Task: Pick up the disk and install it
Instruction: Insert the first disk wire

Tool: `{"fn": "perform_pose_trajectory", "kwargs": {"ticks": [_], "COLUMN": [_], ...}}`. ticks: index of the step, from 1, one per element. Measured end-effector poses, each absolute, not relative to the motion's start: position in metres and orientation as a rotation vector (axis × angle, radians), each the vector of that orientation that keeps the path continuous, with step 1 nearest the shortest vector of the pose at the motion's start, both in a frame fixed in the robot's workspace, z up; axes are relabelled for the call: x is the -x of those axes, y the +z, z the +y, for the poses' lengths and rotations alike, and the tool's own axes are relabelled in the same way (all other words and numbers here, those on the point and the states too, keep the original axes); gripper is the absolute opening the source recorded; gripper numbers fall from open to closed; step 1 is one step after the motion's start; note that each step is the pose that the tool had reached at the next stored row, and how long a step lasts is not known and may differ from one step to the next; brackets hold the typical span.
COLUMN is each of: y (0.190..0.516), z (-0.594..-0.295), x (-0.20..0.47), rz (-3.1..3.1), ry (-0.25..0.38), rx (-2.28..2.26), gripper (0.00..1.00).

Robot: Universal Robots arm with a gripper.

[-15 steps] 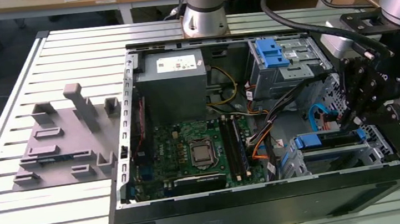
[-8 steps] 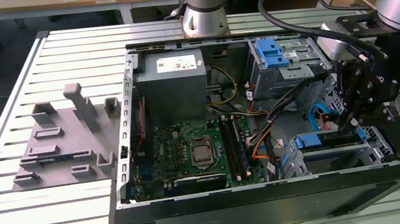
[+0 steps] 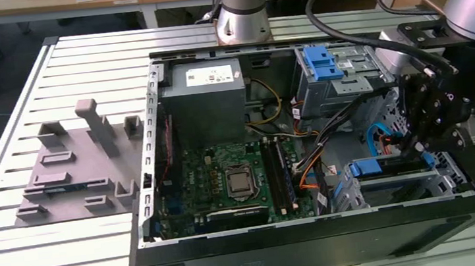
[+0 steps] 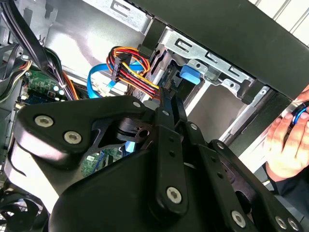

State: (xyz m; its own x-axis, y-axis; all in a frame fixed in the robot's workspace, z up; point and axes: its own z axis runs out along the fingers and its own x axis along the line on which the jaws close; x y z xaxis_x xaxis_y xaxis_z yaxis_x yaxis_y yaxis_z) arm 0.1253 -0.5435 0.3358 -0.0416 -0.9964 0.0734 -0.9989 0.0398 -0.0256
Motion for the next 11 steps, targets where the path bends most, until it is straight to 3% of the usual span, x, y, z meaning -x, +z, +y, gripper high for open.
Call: {"fn": "perform_pose_trajectory", "kwargs": {"ticks": [11], "y": [0.3327], "z": [-0.5436], "x": [-0.1253], "rz": [-2.241], "ry": [0.106], "rx": [-2.150], "gripper": [0.16]}}
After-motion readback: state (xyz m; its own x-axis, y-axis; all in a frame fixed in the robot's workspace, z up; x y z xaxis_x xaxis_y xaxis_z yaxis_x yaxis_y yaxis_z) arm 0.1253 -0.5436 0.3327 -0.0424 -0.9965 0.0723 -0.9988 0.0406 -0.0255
